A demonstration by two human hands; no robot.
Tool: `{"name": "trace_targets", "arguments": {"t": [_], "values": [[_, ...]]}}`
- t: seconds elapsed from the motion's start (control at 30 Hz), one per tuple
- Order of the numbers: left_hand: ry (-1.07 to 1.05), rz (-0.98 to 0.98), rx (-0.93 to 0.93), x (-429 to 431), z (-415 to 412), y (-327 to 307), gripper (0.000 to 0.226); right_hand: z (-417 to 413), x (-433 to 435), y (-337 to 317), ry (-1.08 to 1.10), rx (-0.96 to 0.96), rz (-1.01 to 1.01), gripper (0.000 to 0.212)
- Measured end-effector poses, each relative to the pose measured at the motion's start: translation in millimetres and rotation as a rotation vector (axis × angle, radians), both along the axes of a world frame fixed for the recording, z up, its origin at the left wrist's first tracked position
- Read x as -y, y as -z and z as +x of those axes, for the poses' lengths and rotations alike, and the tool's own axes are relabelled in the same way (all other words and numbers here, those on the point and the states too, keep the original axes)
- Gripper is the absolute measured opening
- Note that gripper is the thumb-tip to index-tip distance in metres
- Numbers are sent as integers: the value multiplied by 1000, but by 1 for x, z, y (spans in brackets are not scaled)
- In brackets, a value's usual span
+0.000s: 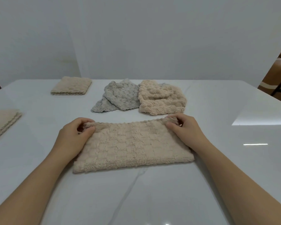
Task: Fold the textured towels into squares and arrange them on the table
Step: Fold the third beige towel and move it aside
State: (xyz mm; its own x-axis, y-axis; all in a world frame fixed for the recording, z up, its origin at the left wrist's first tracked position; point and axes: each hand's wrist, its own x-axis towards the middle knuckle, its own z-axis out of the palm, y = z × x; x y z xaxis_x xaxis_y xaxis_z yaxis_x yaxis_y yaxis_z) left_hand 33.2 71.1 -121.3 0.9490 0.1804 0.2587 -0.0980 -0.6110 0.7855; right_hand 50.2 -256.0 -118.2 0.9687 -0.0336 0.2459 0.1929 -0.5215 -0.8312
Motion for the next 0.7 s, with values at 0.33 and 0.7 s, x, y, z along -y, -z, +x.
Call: {"name": "trace_targets", "arguments": {"t": [0.33,0.7], "values": [[-29,-544,-6,7,-7,-8,17,-10,-2,-10,-74,-89,559,5],[-56,-711,-202,22,-22,-27,19,-13,10,-18,-114,-449,811,34]]}}
